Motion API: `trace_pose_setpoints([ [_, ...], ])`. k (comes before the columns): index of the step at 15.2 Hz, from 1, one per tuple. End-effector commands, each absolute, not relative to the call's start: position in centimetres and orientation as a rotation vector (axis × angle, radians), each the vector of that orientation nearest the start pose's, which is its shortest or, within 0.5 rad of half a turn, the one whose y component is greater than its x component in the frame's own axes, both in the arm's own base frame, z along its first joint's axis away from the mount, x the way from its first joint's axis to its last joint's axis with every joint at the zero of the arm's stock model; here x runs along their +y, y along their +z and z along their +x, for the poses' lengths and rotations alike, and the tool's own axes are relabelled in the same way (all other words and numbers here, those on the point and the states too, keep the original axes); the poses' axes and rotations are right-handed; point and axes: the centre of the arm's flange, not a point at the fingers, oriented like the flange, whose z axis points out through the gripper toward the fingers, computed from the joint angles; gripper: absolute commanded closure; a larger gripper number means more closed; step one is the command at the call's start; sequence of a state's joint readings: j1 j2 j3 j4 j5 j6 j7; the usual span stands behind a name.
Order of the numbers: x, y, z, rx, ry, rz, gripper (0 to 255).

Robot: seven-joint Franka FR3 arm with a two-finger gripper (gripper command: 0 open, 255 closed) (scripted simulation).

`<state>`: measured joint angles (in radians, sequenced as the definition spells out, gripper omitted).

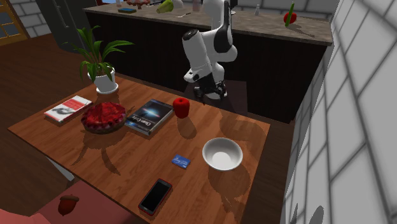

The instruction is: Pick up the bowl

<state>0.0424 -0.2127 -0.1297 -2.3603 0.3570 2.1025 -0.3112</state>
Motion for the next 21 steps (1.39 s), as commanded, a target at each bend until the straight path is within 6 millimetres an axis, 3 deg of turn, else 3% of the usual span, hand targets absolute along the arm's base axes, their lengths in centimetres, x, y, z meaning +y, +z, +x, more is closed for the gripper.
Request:
trace_pose_setpoints([
  [1,-3.3,38.7,48.5,-0.036,-0.029,-2.784,0],
  [15,-5.7,24.4,61.0,0.063,-0.046,-2.612,0],
  [21,-5.7,21.0,61.5,0.067,-0.047,-2.604,0],
])
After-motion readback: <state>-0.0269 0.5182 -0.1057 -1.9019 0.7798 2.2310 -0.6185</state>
